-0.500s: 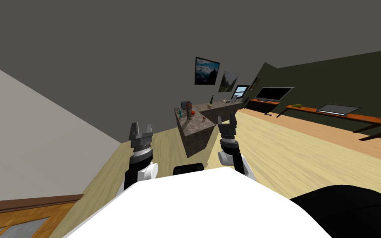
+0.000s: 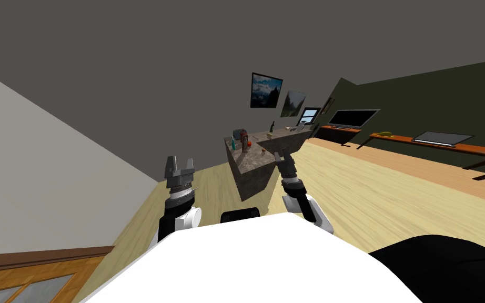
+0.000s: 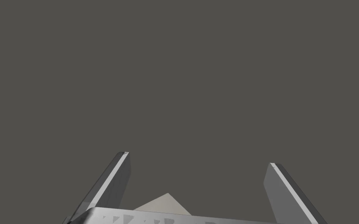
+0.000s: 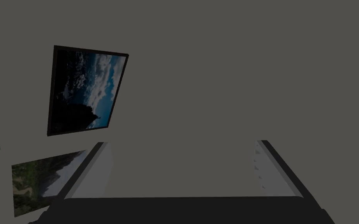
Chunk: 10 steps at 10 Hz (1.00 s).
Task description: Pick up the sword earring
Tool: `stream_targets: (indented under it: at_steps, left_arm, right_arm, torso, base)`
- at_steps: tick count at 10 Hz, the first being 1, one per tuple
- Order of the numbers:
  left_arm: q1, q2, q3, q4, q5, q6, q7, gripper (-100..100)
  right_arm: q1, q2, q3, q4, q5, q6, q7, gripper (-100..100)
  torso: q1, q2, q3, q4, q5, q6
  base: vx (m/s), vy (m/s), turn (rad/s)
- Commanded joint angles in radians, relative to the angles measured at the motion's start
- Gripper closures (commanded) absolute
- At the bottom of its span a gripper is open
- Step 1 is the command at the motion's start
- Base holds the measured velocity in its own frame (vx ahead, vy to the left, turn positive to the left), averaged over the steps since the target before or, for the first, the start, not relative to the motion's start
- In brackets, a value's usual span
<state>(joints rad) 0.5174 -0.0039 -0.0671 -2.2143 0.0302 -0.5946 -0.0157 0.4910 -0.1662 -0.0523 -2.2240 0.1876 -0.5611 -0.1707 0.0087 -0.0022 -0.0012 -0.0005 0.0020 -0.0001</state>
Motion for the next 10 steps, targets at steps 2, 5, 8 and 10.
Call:
stream_targets:
  at_steps: [2,5,8,10]
  left_arm:
    - [0.0,0.0,0.0,0.0,0.0,0.0,0.0,0]
    - [0.0,0.0,0.0,0.0,0.0,0.0,0.0,0]
    - [0.0,0.0,0.0,0.0,0.0,0.0,0.0,0]
    - [0.0,0.0,0.0,0.0,0.0,0.0,0.0,0]
  right_arm:
    - [0.021,-0.073,-0.02,0.036,0.077,0.031,-0.054,-100]
    - [0.039,-0.141,-0.043,0.063,0.144,0.061,-0.102,-100]
    - [0.059,-0.213,-0.068,0.092,0.216,0.093,-0.154,-100]
    - [0.08,-0.278,-0.092,0.125,0.278,0.126,-0.211,-100]
  torso:
    - [0.003,0.0,0.0,0.0,0.0,0.0]
    - [0.002,0.0,0.0,0.0,0.001,0.0]
    - [0.0,0.0,0.0,0.0,0.0,0.0]
    - [0.003,-0.001,0.0,0.0,0.001,0.0]
  base:
    - [0.041,0.188,0.033]
    - [0.038,0.169,0.024]
    - [0.038,0.154,0.029]
    - [0.066,0.216,0.044]
